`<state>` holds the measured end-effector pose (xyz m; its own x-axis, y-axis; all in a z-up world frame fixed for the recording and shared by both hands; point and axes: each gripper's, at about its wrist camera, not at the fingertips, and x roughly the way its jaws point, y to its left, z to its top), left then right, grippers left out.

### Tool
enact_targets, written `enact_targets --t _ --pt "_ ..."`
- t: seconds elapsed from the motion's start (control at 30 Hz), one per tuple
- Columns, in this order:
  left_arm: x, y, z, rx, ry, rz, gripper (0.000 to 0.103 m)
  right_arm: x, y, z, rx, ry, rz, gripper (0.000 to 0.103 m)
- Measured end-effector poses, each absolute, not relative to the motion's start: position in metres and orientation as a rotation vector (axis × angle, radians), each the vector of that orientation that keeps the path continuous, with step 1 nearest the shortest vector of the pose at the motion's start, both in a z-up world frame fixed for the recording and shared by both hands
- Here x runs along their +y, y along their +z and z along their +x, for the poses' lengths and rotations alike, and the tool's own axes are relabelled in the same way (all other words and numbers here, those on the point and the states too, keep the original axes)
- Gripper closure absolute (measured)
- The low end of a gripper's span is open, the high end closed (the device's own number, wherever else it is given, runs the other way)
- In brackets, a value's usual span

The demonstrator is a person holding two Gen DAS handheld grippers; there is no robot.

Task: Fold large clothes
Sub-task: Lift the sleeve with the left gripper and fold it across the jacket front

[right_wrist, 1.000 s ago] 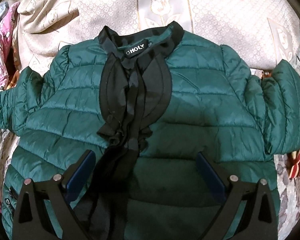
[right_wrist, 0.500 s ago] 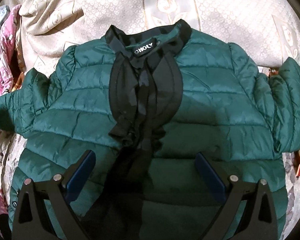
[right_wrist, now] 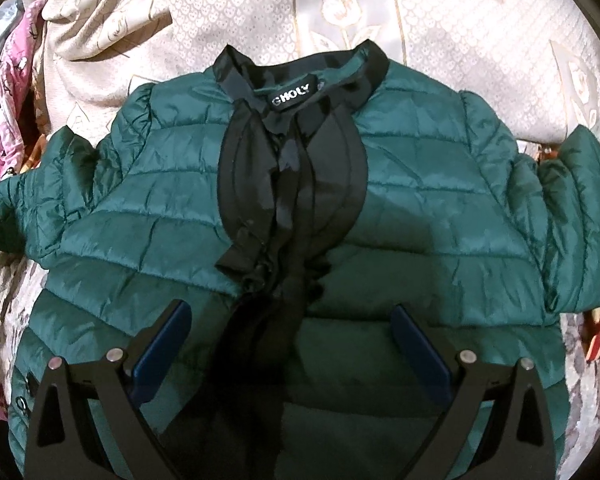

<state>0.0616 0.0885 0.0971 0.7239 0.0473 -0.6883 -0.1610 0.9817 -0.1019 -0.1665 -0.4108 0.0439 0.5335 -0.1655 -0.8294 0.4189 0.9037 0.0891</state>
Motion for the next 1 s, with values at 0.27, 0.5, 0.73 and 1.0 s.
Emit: enact_targets --t 0.27,0.5,0.73,1.0 --pt "0.039 0.135 -0.004 0.742 -0.055 -0.124 0.093 -0.421 0.052 -0.183 0.938 -0.377 0.306 0.001" --pt "-0.026 0.162 -0.032 0.727 -0.166 -0.049 0.093 -0.428 0.057 -0.202 0.936 -0.393 0.298 0.001" --pt "-0.096 0.180 -0.061 0.729 -0.317 0.002 0.093 -0.446 0.060 -0.220 0.924 -0.430 0.311 0.001" --pt "-0.174 0.177 -0.078 0.772 -0.432 0.038 0.095 -0.462 0.063 -0.239 0.914 -0.461 0.329 0.001"
